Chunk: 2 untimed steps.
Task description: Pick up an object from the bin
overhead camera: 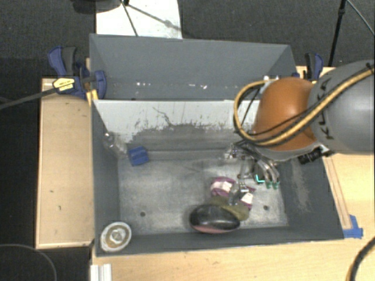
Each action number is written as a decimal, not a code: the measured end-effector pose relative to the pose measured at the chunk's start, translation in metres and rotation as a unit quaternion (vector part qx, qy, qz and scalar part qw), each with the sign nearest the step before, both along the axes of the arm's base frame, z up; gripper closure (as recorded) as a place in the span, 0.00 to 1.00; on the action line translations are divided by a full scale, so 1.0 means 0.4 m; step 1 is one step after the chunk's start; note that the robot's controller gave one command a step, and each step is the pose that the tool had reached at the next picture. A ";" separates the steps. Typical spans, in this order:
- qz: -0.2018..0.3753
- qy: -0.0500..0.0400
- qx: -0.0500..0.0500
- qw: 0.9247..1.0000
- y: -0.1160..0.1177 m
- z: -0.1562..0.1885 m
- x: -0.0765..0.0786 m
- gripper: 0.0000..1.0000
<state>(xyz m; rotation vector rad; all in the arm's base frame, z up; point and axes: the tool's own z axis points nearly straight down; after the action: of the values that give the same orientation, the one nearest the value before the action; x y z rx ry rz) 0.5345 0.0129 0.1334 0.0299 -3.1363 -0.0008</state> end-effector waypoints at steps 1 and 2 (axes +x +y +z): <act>0.076 -0.004 0.000 0.997 0.089 -0.048 -0.103 0.00; 0.176 -0.002 0.001 0.984 0.206 -0.072 -0.138 0.00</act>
Offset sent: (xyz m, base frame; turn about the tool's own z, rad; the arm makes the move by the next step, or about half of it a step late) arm -0.0416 0.0351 -0.0198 -0.1523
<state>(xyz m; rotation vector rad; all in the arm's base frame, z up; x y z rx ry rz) 0.4793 0.0952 0.1045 0.5806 -3.0856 -0.0031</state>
